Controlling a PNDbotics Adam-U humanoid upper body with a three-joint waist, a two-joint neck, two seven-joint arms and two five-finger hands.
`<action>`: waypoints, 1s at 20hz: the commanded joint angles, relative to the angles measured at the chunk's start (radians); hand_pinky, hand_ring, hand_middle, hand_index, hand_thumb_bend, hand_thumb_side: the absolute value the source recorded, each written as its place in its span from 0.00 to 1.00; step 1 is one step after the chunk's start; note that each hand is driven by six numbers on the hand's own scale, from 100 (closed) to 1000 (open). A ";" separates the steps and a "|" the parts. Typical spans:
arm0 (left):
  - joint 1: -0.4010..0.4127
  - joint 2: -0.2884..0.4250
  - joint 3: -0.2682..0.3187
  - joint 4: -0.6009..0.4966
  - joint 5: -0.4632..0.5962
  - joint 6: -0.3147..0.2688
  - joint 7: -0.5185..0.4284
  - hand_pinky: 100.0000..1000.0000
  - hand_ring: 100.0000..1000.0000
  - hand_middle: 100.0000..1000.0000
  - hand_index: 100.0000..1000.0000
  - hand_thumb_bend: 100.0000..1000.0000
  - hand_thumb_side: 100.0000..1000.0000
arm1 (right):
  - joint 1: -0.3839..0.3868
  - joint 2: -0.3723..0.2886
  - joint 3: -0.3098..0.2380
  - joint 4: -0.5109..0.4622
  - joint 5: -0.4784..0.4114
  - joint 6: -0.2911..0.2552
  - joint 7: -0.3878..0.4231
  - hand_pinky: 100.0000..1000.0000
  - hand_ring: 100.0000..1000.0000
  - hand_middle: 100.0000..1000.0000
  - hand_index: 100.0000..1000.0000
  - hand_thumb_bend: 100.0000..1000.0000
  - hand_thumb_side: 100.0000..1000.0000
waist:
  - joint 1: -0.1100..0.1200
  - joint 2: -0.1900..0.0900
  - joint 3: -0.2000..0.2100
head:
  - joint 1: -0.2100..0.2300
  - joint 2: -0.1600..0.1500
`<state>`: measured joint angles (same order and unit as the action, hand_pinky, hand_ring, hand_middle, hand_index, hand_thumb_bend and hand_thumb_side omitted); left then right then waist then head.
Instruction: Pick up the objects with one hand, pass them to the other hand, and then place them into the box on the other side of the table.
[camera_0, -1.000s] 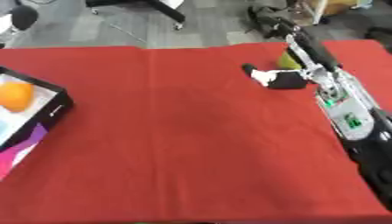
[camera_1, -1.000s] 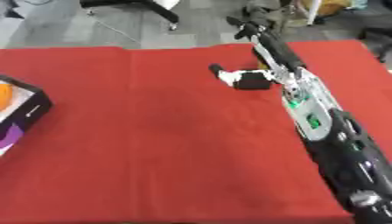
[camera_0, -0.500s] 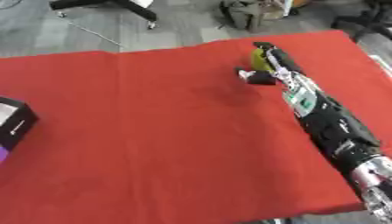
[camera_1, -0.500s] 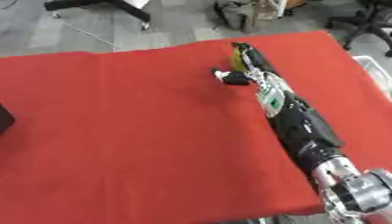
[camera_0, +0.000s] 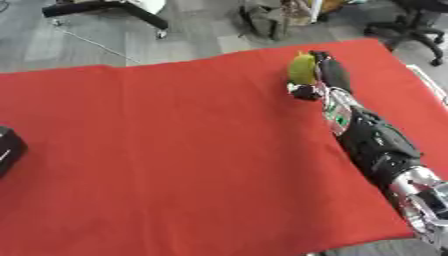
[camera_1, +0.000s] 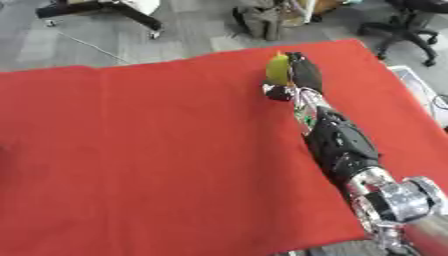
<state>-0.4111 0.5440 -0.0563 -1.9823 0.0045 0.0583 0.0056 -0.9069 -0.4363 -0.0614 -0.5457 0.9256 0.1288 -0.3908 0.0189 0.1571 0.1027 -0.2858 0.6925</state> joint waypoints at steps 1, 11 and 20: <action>-0.011 0.008 0.004 -0.018 -0.005 -0.001 -0.005 0.71 0.62 0.61 0.79 0.73 0.61 | -0.018 -0.036 -0.009 0.008 0.025 0.042 -0.012 0.81 0.74 0.77 0.82 0.11 0.27 | 0.002 -0.011 0.004 | -0.008 -0.019; -0.005 -0.001 -0.006 -0.018 -0.004 0.009 -0.011 0.71 0.62 0.60 0.79 0.72 0.62 | 0.006 -0.021 -0.004 -0.071 0.034 0.067 -0.200 0.67 0.46 0.36 0.34 0.00 0.00 | 0.002 -0.013 -0.003 | 0.000 -0.017; 0.026 0.009 -0.013 0.011 0.007 0.058 0.012 0.70 0.60 0.59 0.79 0.70 0.63 | 0.113 0.022 0.159 -0.607 -0.004 -0.120 -0.162 0.67 0.47 0.35 0.33 0.00 0.00 | -0.006 -0.036 -0.039 | 0.045 0.019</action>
<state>-0.3769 0.5292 -0.0712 -1.9686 0.0068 0.1089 0.0126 -0.7770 -0.4038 0.0731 -1.0481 0.9331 0.0342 -0.5671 0.0130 0.1411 0.0621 -0.2489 0.7037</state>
